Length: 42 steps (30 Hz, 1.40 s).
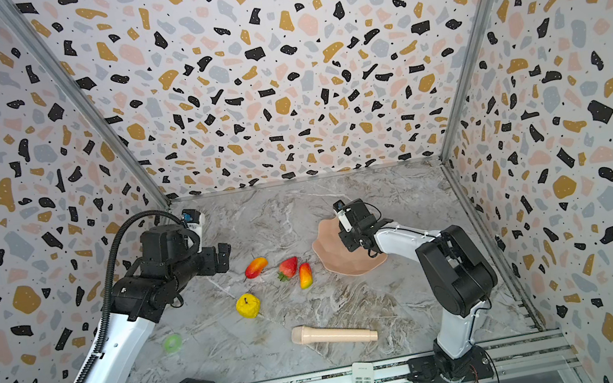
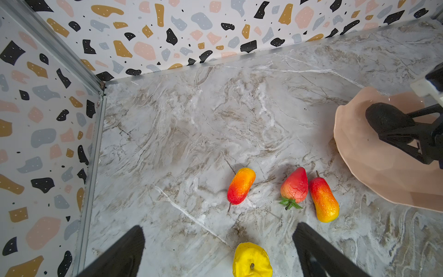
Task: Place and organize the fake fruits in the fruit bowl
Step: 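Carry the avocado with the right gripper over the peach bowl and lower it, then open the right gripper to release the avocado into the bowl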
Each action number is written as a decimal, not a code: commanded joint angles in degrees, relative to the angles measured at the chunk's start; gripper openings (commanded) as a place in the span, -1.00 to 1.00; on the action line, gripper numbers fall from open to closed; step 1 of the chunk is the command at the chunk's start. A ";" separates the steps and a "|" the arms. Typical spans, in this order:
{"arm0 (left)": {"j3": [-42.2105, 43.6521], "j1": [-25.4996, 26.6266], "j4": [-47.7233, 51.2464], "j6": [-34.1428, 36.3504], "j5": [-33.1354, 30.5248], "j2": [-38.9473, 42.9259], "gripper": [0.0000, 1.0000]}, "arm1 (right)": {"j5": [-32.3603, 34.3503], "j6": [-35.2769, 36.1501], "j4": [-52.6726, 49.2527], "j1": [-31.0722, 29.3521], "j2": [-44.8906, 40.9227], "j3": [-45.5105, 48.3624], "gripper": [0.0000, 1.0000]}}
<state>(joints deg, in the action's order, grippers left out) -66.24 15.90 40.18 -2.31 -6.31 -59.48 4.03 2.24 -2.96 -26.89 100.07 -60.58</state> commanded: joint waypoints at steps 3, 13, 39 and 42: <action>0.95 0.10 -1.69 0.65 0.42 0.95 0.99 | 3.63 0.86 -0.63 -0.02 -1.54 0.88 -0.76; 1.12 0.07 -2.47 0.79 1.12 0.54 0.99 | 7.43 0.07 -1.11 -0.23 -4.73 5.33 -0.64; 0.75 0.09 -1.87 0.94 0.60 1.21 0.99 | 10.62 2.81 -8.06 -4.14 -8.45 -3.59 0.76; 0.43 0.08 -1.78 1.05 0.50 1.21 0.99 | 9.67 4.52 -9.51 -6.91 -10.25 -6.84 0.99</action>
<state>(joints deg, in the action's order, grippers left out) -65.60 15.90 39.31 -2.11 -6.02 -59.16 13.41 4.91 -9.74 -31.53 93.97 -63.48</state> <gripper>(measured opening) 0.995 0.982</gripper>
